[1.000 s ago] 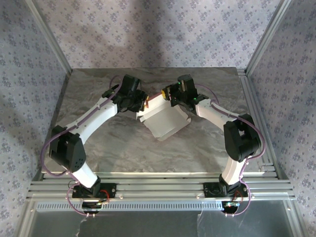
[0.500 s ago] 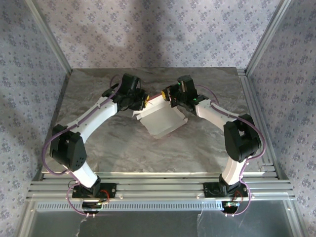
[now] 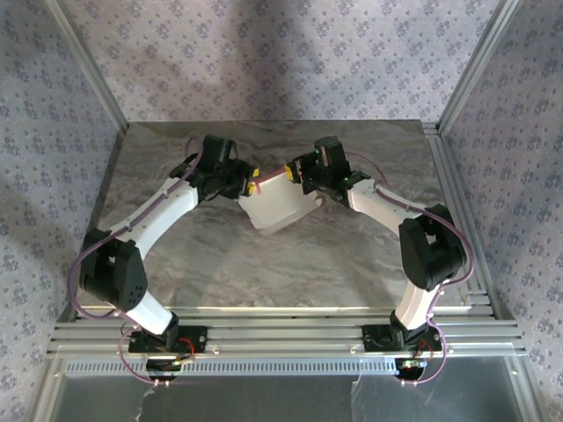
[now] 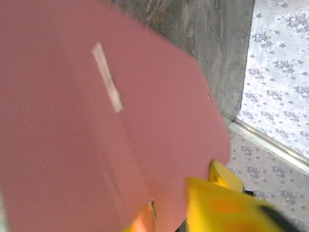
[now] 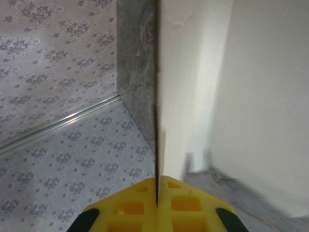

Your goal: Fold the paper box

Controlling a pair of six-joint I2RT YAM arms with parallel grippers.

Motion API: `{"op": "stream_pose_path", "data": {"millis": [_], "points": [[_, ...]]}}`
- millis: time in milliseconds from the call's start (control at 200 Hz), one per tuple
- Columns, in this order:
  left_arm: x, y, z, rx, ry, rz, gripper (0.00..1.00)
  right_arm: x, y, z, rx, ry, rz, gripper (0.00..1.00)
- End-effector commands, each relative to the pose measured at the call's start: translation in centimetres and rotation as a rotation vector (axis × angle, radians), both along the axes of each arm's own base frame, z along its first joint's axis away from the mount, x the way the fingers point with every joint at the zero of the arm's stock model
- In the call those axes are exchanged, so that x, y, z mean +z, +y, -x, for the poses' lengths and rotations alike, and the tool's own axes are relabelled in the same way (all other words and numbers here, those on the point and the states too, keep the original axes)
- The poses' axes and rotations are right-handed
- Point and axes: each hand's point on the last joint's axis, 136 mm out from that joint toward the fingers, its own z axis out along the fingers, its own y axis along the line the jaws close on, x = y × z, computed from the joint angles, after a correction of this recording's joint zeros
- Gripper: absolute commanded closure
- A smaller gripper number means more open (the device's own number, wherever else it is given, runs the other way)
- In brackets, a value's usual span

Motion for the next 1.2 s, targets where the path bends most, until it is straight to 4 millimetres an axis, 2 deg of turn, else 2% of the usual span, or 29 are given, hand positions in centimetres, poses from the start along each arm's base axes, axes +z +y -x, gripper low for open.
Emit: {"op": "stream_pose_path", "data": {"millis": [0, 70, 135, 205, 280, 320, 355, 395, 495, 560, 685, 810, 954, 1079, 1194], "points": [[3.0, 1.9, -1.0, -0.049, -0.145, 0.001, 0.49, 1.2, -0.8, 0.1, -0.001, -0.017, -0.001, 1.00], [4.9, 4.0, -0.7, -0.088, -0.233, -0.074, 0.44, 1.9, -1.3, -0.3, -0.023, -0.011, -0.021, 1.00], [5.5, 6.8, 0.2, -0.112, -0.280, -0.157, 0.45, 3.3, -1.8, -0.9, -0.038, -0.017, -0.044, 1.00], [4.6, 9.6, 1.4, -0.158, -0.304, -0.267, 0.50, 4.6, -2.6, -1.1, -0.047, 0.004, -0.033, 1.00], [2.4, 10.3, 2.4, -0.276, -0.340, -0.322, 0.63, 5.3, -3.6, -0.8, -0.053, 0.070, -0.008, 1.00], [1.0, 9.8, 3.0, -0.363, -0.365, -0.348, 0.70, 5.4, -4.1, -0.5, -0.061, 0.107, 0.008, 1.00], [0.4, 8.7, 3.5, -0.442, -0.421, -0.349, 0.75, 5.5, -4.5, -0.5, -0.067, 0.127, 0.018, 1.00], [-0.3, 7.5, 4.3, -0.507, -0.468, -0.364, 0.78, 5.5, -4.9, -0.5, -0.077, 0.145, 0.022, 1.00], [-1.2, 4.6, 6.6, -0.670, -0.629, -0.496, 0.75, 5.1, -5.3, -0.7, -0.106, 0.198, 0.008, 1.00], [-2.2, 3.5, 7.3, -0.700, -0.699, -0.535, 0.68, 4.6, -5.5, -0.4, -0.134, 0.251, -0.008, 1.00], [-2.9, 2.6, 6.6, -0.656, -0.831, -0.575, 0.56, 4.9, -6.0, 0.2, -0.174, 0.307, -0.004, 1.00], [-3.3, 1.3, 5.5, -0.644, -0.936, -0.610, 0.54, 5.4, -6.6, 0.8, -0.212, 0.367, 0.017, 1.00], [-4.6, 1.0, 3.9, -0.599, -1.008, -0.660, 0.51, 5.6, -6.7, 1.3, -0.226, 0.445, 0.015, 1.00], [-3.1, -0.8, 3.3, -0.587, -1.170, -0.670, 0.48, 6.1, -6.6, 1.8, -0.231, 0.471, 0.025, 1.00], [-2.1, -0.7, 2.6, -0.562, -1.189, -0.747, 0.48, 6.5, -7.0, 1.9, -0.251, 0.475, 0.025, 1.00]]}}
